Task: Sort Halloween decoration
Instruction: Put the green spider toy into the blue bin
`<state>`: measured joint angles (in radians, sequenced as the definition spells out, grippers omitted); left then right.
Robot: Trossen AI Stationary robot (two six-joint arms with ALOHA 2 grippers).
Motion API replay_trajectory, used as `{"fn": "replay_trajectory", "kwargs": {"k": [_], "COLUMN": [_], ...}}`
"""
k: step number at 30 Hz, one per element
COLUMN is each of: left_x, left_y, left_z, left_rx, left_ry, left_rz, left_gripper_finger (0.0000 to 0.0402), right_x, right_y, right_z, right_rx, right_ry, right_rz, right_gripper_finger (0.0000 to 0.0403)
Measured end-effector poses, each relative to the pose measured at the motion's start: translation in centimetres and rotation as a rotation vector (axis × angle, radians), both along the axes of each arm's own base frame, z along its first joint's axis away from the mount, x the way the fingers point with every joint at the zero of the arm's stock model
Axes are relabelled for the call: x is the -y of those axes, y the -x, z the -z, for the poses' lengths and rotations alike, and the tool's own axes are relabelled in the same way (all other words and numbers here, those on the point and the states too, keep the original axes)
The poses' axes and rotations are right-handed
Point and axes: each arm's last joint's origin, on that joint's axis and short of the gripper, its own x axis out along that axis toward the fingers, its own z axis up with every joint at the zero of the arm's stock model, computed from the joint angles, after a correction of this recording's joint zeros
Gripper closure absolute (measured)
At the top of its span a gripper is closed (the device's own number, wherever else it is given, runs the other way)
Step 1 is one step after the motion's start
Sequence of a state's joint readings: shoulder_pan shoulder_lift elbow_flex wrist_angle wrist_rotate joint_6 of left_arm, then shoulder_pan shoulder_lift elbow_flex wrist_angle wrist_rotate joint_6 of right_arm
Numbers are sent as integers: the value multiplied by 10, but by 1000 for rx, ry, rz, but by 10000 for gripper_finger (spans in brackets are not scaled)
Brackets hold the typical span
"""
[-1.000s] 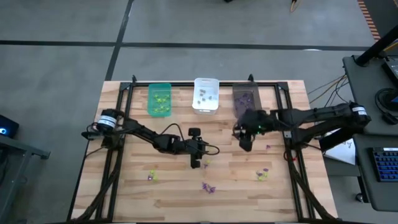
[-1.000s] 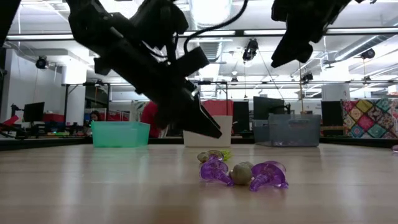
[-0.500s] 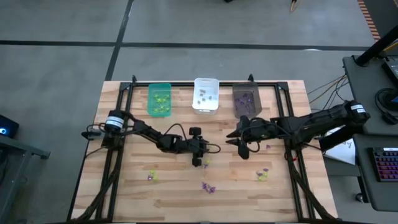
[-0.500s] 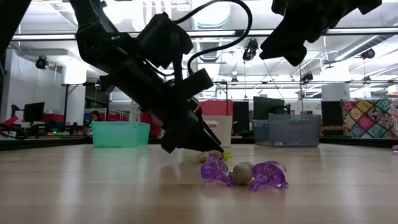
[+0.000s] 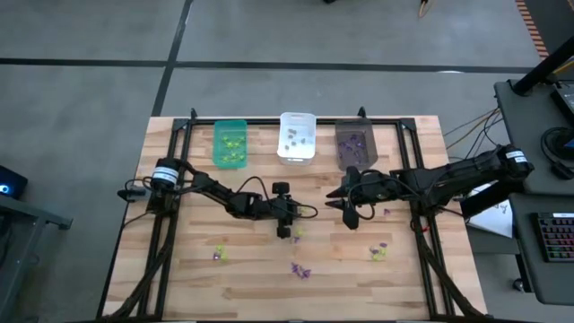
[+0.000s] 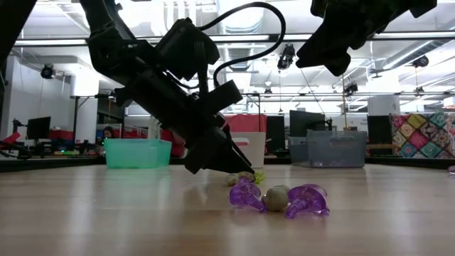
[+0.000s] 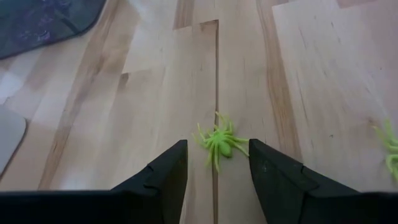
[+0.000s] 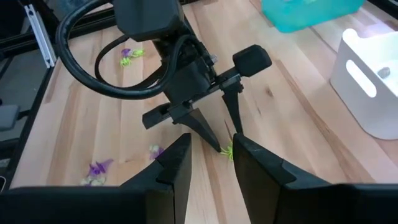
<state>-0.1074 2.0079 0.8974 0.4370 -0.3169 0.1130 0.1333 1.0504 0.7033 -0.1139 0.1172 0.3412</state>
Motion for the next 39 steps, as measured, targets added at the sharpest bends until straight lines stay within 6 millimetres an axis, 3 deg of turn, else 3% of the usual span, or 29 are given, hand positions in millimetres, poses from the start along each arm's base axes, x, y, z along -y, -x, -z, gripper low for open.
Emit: {"fn": "replay_trajectory", "kwargs": {"k": [19,26,29,39], "left_x": [1,0,1,-1], "left_y": [1,2,3,21], "left_z": [2,1,-3,-39], "left_rx": [-15,-16,-18,68], "left_ry": [10,5,-1,-1], "left_rz": [18,13,15,27], "left_gripper_finger": [396,401,401,402], "right_x": [0,1,4,12], "right_y": [0,0,-2,-30], "right_z": [0,0,4,46], "right_rx": [1,1,-4,-147], "right_ry": [8,13,31,104], "right_rz": [14,23,138,223], "right_gripper_finger": [300,299,302,308]}}
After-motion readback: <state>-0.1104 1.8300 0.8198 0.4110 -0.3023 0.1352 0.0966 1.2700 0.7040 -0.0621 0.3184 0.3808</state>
